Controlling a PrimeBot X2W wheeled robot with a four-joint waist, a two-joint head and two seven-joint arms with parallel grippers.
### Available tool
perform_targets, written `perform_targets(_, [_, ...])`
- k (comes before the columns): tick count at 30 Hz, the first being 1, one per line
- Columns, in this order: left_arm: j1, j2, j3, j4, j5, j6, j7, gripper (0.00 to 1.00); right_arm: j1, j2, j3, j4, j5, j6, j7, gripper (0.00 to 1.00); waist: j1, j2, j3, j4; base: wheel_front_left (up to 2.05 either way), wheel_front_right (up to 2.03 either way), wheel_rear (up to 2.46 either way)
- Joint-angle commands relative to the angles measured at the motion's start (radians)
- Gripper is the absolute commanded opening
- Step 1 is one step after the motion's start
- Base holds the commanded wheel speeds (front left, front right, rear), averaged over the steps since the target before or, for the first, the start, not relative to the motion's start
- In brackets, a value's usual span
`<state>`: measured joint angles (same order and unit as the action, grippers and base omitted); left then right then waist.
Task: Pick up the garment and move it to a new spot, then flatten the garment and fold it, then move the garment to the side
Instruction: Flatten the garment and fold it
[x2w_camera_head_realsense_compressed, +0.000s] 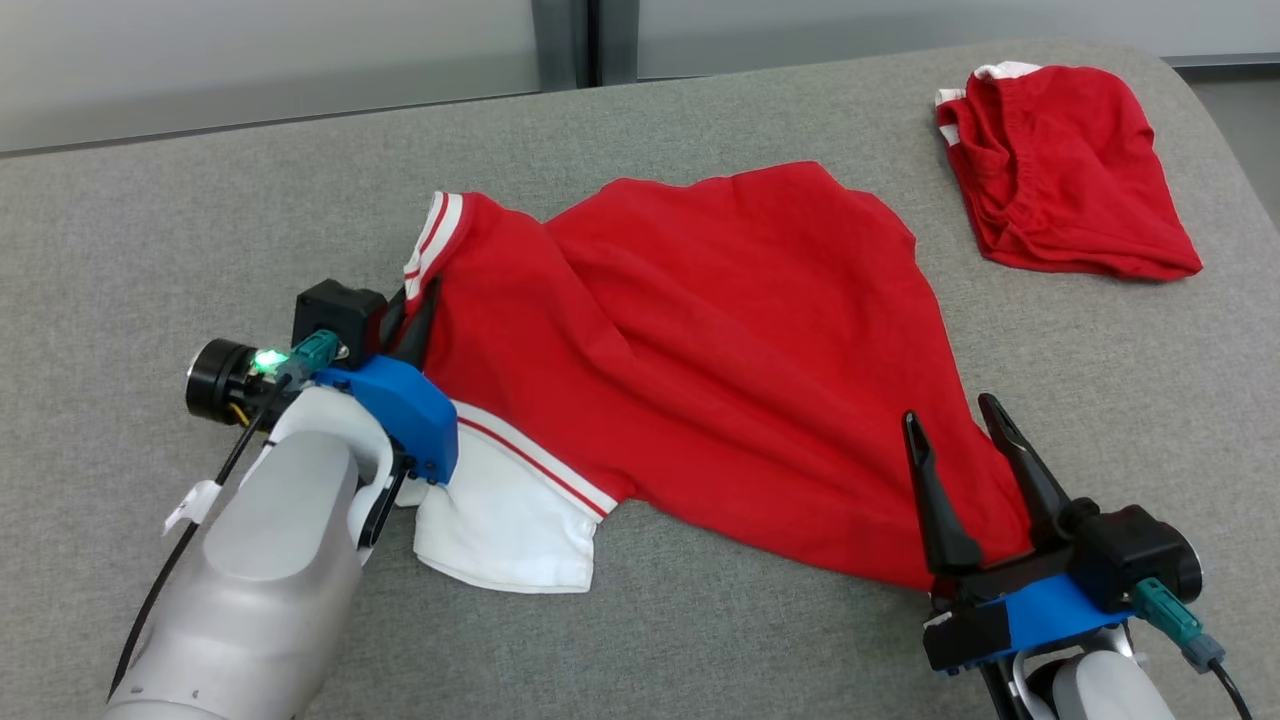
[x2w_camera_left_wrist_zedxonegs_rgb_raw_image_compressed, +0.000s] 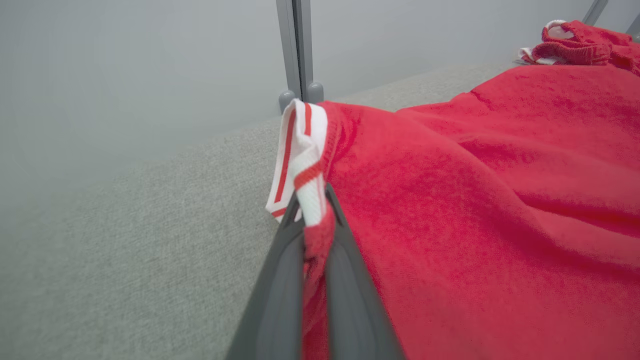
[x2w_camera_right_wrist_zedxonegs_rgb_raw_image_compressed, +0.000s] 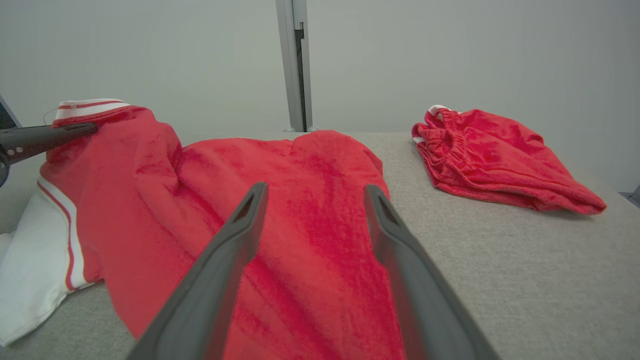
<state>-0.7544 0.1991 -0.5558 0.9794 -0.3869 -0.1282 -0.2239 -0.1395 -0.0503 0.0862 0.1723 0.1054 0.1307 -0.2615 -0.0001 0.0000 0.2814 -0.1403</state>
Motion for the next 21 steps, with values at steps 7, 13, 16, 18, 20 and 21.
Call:
perform_targets(7, [-0.043,-0.024,0.008,0.001,0.026,0.025,-0.041,0.50,-0.006,-0.001,0.001,-0.003,-0.005,0.000,-0.005,1.00,0.0001,0.0000,-0.006,0.000,0.00,0.00,0.00])
perform_targets(13, [0.019,0.003,0.059,-0.097,0.041,0.055,-0.042,1.00,0.015,-0.001,-0.002,0.010,0.007,0.000,-0.005,1.00,0.0001,0.0000,-0.024,0.017,0.00,0.00,0.00])
perform_targets(16, [0.059,0.017,0.095,-0.156,0.040,0.066,-0.042,1.00,0.027,-0.001,-0.006,0.012,0.012,0.000,-0.005,1.00,0.0001,0.0000,-0.037,0.025,0.00,0.00,0.00])
perform_targets(18, [0.139,0.034,0.148,-0.261,0.049,0.076,-0.042,1.00,0.039,-0.001,-0.011,0.011,0.017,0.000,-0.005,1.00,0.0001,0.0000,-0.056,0.035,0.00,0.00,0.00])
perform_targets(20, [0.197,0.045,0.188,-0.336,0.057,0.085,-0.042,1.00,0.048,-0.001,-0.014,0.010,0.022,0.000,-0.005,1.00,0.0001,0.0000,-0.068,0.043,0.00,0.00,0.00])
perform_targets(21, [0.229,0.048,0.211,-0.373,0.063,0.090,-0.042,1.00,0.050,-0.001,-0.016,0.009,0.024,0.000,-0.005,1.00,0.0001,0.0000,-0.074,0.046,0.00,0.00,0.00])
